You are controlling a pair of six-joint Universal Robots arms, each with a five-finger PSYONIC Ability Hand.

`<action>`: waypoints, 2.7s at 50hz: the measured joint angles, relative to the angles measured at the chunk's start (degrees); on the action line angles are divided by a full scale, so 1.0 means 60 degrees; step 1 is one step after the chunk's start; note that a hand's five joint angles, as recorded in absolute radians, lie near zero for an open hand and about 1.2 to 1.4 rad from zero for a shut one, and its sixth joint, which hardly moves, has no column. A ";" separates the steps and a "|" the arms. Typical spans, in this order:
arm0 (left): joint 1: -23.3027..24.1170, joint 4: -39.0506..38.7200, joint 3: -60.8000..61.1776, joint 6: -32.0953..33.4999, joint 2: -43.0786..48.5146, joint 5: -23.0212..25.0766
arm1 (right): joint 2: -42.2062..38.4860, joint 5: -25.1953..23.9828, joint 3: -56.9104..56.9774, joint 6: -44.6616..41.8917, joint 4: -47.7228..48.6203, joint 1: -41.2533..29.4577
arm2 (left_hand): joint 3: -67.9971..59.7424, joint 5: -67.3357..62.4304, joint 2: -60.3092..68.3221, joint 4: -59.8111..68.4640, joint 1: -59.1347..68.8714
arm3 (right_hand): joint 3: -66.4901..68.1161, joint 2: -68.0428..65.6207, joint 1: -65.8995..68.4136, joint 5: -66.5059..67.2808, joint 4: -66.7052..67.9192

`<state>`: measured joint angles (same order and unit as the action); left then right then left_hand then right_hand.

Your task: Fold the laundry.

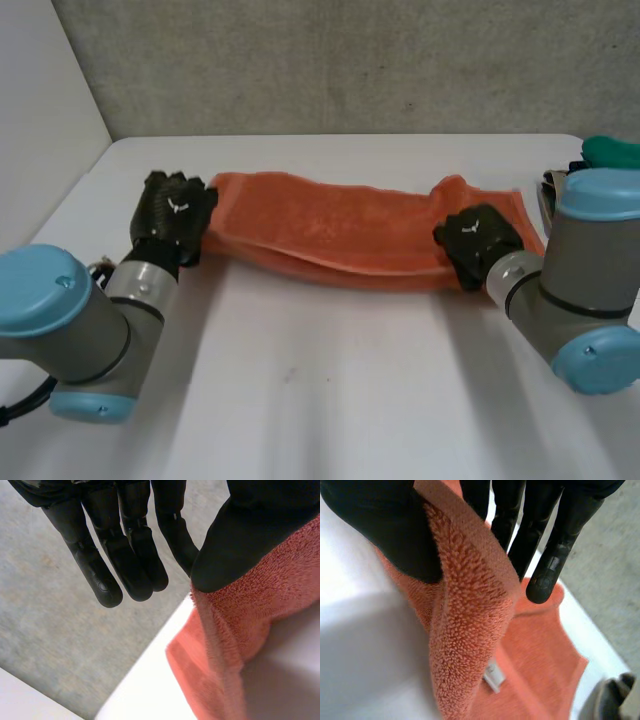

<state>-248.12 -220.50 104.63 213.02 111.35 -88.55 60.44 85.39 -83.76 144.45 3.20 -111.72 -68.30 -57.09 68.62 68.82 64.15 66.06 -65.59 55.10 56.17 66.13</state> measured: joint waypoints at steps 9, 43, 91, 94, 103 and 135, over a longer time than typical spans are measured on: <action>-0.0127 0.1121 0.0323 -0.0029 -0.0486 0.0002 | 0.0227 -0.0029 -0.0064 0.0286 -0.0103 0.0117 | 0.0001 -0.0001 0.0000 0.0000 0.0000 | -0.8279 0.8072 -0.6757 -0.8384 -0.8302; -0.0278 0.1433 0.1106 -0.0052 -0.0881 0.0023 | -0.2450 -0.2694 0.3664 -0.5861 -0.3503 0.1531 | 0.0000 -0.0001 0.0000 0.0000 -0.0002 | -0.8177 0.8084 -0.6729 -0.8116 -0.8168; -0.0389 0.1448 0.1081 -0.0098 -0.0628 0.0021 | -0.0810 -0.3901 0.1487 -0.3178 -0.2026 0.2169 | 0.0000 0.0002 0.0000 0.0000 -0.0002 | -0.7174 0.6926 -0.5748 -0.7295 -0.7257; -0.0417 0.1448 0.1083 -0.0098 -0.0629 0.0021 | -0.0937 -0.4062 0.1548 -0.3337 -0.2177 0.2167 | -0.0001 0.0002 0.0000 0.0000 -0.0002 | -0.7174 0.6926 -0.5748 -0.7294 -0.7257; -0.0456 0.1448 0.1089 -0.0098 -0.0629 0.0022 | -0.1370 -0.4117 0.1682 -0.3536 -0.2451 0.2167 | 0.0000 0.0002 0.0000 0.0000 -0.0002 | -0.6571 0.6903 -0.5393 -0.6671 -0.6557; -0.0577 0.1450 0.0967 -0.0080 -0.0162 0.0035 | 0.0101 -0.3569 0.0514 -0.1391 -0.2193 0.2497 | 0.0317 0.0072 -0.0377 -0.0417 -0.0002 | 0.0267 -0.0258 0.0311 0.0109 0.0309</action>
<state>-251.58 -211.80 110.44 212.54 110.38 -88.34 61.04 63.97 -80.67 136.11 -9.95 -96.73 -66.40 -56.65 66.36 66.32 64.14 67.66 -67.14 56.97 56.83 67.98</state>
